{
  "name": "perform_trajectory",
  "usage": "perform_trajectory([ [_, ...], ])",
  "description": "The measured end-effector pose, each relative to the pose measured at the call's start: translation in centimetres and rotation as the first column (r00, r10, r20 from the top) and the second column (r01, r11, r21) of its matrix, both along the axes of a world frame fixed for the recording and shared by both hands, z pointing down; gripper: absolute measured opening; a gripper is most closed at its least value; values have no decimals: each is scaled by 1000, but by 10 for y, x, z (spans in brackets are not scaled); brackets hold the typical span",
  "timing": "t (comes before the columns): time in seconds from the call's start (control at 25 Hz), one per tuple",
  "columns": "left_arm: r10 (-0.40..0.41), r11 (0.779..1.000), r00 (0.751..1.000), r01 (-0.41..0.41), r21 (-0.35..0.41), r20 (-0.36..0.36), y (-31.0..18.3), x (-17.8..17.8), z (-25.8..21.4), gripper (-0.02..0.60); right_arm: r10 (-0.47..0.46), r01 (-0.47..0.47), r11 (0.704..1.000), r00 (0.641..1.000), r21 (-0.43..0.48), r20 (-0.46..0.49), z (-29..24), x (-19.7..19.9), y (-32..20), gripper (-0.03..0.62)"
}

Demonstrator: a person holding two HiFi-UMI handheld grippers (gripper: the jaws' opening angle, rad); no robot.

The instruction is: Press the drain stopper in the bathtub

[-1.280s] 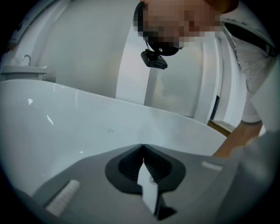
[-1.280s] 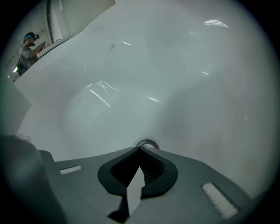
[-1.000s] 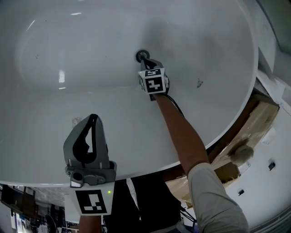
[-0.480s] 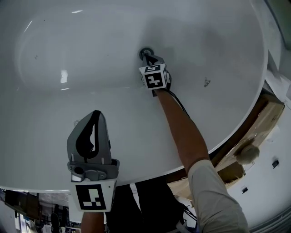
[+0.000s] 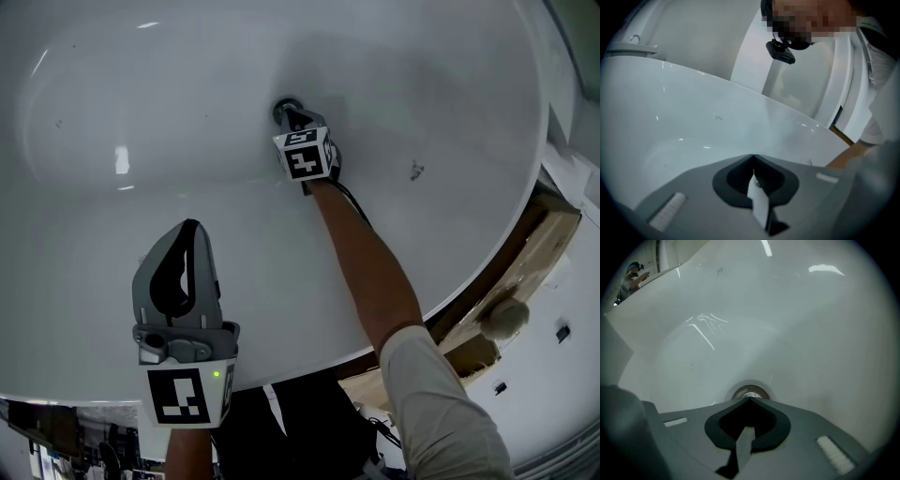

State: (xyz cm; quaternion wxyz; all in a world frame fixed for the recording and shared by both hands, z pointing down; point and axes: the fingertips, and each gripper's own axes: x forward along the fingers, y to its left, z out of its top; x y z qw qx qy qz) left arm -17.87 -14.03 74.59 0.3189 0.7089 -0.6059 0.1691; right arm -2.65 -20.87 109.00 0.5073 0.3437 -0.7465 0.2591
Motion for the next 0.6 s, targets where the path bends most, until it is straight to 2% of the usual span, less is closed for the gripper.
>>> perform_trajectory([
  [0.16,-14,1000,1000,14,10,-14,0,1,-1,0,-30,29,999,999,-24,-44,1,0,0,-2],
  [0.32,-15,1000,1000,15,17,-21,0,4,0,0,11,-13,999,998,-47,-57,5,2,0,-2],
  [0.48,-5,1000,1000,5,30,-24,2,5,-5,0,38,-39,997,999,-71,-15,-1,0,-3,-2],
  [0.6,2,1000,999,-1,28,-37,3,10,-13,0,98,-96,992,995,-83,24,-15,3,2,-3],
])
